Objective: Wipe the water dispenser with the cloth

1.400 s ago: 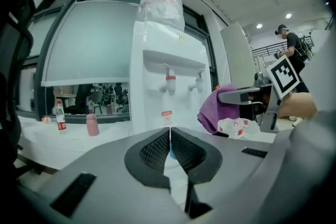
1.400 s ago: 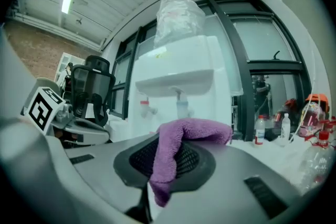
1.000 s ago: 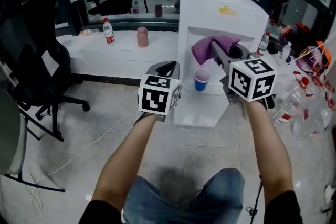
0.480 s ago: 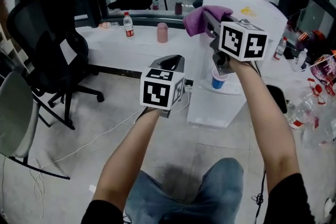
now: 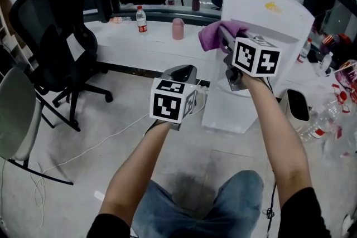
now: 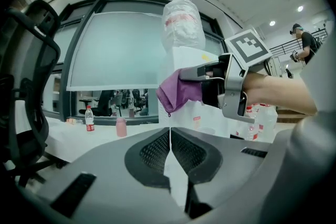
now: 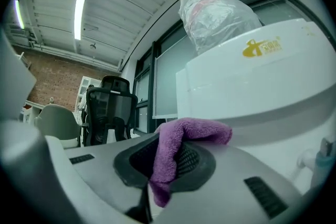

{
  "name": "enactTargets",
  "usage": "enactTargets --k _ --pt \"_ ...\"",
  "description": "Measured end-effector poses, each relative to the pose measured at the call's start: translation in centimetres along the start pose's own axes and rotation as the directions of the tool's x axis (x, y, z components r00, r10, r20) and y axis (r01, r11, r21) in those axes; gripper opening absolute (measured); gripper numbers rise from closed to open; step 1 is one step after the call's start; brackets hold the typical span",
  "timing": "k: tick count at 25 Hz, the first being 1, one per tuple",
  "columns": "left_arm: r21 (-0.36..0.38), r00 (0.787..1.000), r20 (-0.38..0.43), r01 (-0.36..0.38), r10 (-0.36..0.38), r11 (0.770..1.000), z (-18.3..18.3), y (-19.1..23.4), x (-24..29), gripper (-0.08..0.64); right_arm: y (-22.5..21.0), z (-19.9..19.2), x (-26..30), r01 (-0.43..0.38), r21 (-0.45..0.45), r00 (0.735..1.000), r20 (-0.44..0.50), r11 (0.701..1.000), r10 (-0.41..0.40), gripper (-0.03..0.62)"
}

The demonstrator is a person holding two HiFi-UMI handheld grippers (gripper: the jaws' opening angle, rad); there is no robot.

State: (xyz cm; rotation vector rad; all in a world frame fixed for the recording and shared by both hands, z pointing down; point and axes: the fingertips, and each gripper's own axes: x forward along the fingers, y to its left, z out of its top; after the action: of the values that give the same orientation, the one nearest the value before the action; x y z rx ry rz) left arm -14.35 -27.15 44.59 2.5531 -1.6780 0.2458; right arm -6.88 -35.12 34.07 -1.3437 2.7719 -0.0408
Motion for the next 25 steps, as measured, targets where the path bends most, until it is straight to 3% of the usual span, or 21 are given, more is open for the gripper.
enactTargets --k 25 --pt "-0.018 0.997 -0.067 0.023 -0.024 1.000 -8.0 -0.3 1.5 0.028 0.7 -16.9 -0.9 -0.012 0.050 0.979 -0.204 0.999 0.022 0.041"
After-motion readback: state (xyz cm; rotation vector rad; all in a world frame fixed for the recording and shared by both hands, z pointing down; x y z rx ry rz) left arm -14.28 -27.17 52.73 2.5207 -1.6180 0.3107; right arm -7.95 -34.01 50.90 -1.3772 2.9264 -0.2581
